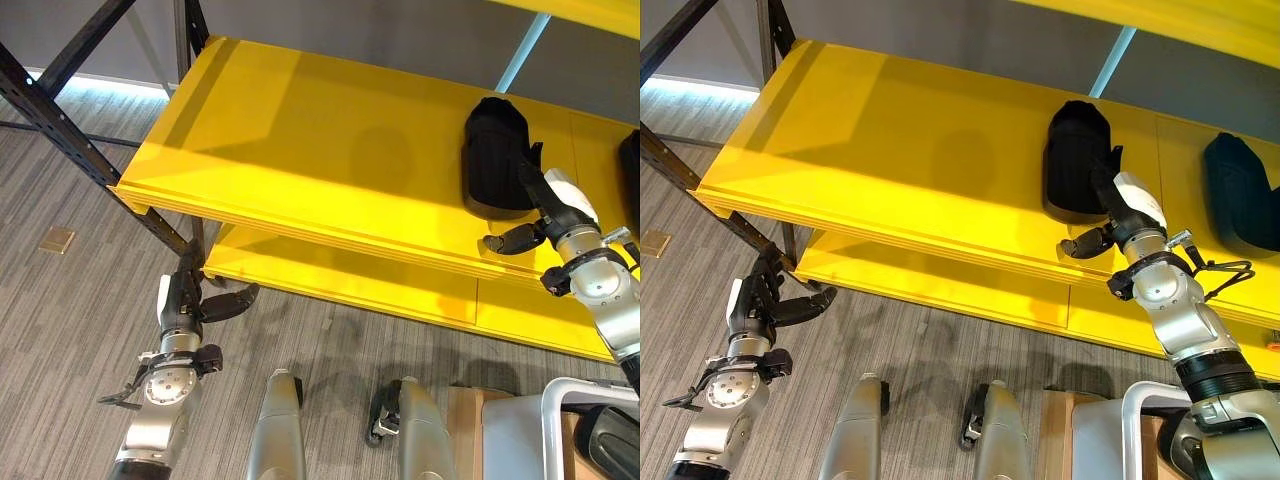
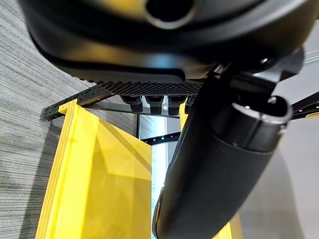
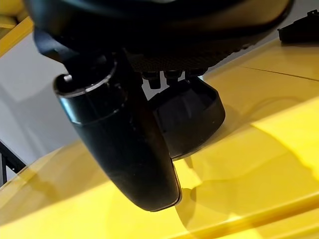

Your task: Move parts from the plastic box to the shelf.

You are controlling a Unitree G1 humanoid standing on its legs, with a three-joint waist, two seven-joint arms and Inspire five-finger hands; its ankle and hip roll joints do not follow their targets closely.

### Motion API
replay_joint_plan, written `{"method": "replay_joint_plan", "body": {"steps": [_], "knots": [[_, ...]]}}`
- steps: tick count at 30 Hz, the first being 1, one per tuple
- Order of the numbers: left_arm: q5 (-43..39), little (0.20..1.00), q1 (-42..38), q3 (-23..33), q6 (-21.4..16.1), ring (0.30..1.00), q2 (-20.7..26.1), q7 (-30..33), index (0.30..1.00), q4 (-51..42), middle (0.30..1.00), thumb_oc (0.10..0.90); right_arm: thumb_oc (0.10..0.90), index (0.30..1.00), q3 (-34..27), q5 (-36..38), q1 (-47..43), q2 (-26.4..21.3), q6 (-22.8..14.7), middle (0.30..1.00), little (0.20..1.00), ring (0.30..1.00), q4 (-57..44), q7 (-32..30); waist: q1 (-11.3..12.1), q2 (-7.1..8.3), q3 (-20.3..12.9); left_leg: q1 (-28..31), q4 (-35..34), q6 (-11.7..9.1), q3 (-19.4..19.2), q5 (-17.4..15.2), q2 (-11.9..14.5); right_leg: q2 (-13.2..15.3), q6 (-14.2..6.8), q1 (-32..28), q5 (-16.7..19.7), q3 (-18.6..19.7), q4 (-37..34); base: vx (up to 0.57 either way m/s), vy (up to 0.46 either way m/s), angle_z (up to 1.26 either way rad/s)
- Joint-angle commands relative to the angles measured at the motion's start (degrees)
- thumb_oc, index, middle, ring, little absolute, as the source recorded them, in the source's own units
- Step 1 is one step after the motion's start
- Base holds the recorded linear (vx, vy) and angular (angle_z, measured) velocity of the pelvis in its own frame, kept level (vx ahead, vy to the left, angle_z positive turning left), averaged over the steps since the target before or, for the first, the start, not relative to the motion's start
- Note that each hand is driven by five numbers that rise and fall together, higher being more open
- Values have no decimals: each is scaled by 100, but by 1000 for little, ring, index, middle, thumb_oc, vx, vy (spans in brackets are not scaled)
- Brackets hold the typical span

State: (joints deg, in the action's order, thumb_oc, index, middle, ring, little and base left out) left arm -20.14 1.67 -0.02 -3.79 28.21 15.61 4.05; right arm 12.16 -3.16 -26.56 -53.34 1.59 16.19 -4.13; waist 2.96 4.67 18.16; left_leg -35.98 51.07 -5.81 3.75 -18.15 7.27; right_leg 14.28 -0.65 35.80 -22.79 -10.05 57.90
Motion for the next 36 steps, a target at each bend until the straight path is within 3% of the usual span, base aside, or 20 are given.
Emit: {"method": "replay_joint_plan", "body": {"steps": [1,6,10,11,17,23,25,31,36], "knots": [[-9,1000,-204,247,-421,1000,184,122,1000,-430,1000,900,900,1000,-530,101,-295,-361,-319,1000,1000,1000,-364,-499,-12,-30,-300,551,-75,5,303,-523,425,79,-367,-320,184,383,-385,0,0,0],[72,1000,-129,345,-412,1000,52,180,1000,-518,1000,900,900,1000,-1257,353,585,186,-572,1000,1000,1000,-1033,-628,-140,-52,-329,657,-461,24,255,-331,463,39,-418,-420,431,368,-807,1,9,-4],[113,1000,41,384,-446,1000,-107,162,1000,-547,1000,900,900,1000,-1856,847,1494,975,-973,1000,1000,1000,-1744,-600,-315,-99,-398,948,-1451,22,119,184,445,-19,-492,-736,935,281,-1716,2,28,-7],[113,1000,44,380,-447,1000,-103,162,1000,-548,1000,900,900,1000,-1864,846,1509,980,-970,1000,1000,1000,-1754,-598,-313,-97,-395,972,-1484,23,117,203,445,-21,-492,-760,951,275,-1746,23,47,-3],[138,1000,302,381,-637,1000,-331,77,1000,-411,1000,900,900,1000,-1971,1474,2372,2013,-1387,1000,1000,1000,-2259,-318,-572,-202,-717,1842,-3828,-10,-144,1372,278,-90,-802,-1531,2105,106,-3852,63,80,-4],[258,1000,411,327,-718,1000,-486,11,1000,-310,1000,900,900,1000,-1860,1631,2809,2397,-1439,1000,1000,1000,-2425,-116,-679,-242,-1048,2685,-5194,-140,-424,1966,294,8,-1004,-2277,2738,-15,-5126,109,81,4],[289,1000,511,311,-739,1000,-572,-8,1000,-276,1000,900,900,1000,-1640,1720,2918,2586,-1389,1000,1000,1000,-2288,7,-672,-229,-1179,2993,-5560,-172,-570,2057,296,25,-1085,-2520,2902,-42,-5467,100,91,-12],[271,1000,686,287,-742,1000,-744,-107,1000,-256,1000,900,900,1000,-1326,1691,3160,2983,-1195,1000,1000,1000,-1904,19,-659,-134,-1322,3226,-5607,-90,-667,1932,134,179,-1209,-2793,3200,-26,-5742,34,117,-6],[181,1000,746,245,-699,1000,-730,-53,1000,-284,1000,900,900,1000,-1057,1711,3116,3294,-1097,1000,1000,1000,-1627,-102,-633,-8,-1259,3533,-5499,231,-766,1658,-169,374,-1295,-2854,3442,293,-5520,9,181,-13]]}}
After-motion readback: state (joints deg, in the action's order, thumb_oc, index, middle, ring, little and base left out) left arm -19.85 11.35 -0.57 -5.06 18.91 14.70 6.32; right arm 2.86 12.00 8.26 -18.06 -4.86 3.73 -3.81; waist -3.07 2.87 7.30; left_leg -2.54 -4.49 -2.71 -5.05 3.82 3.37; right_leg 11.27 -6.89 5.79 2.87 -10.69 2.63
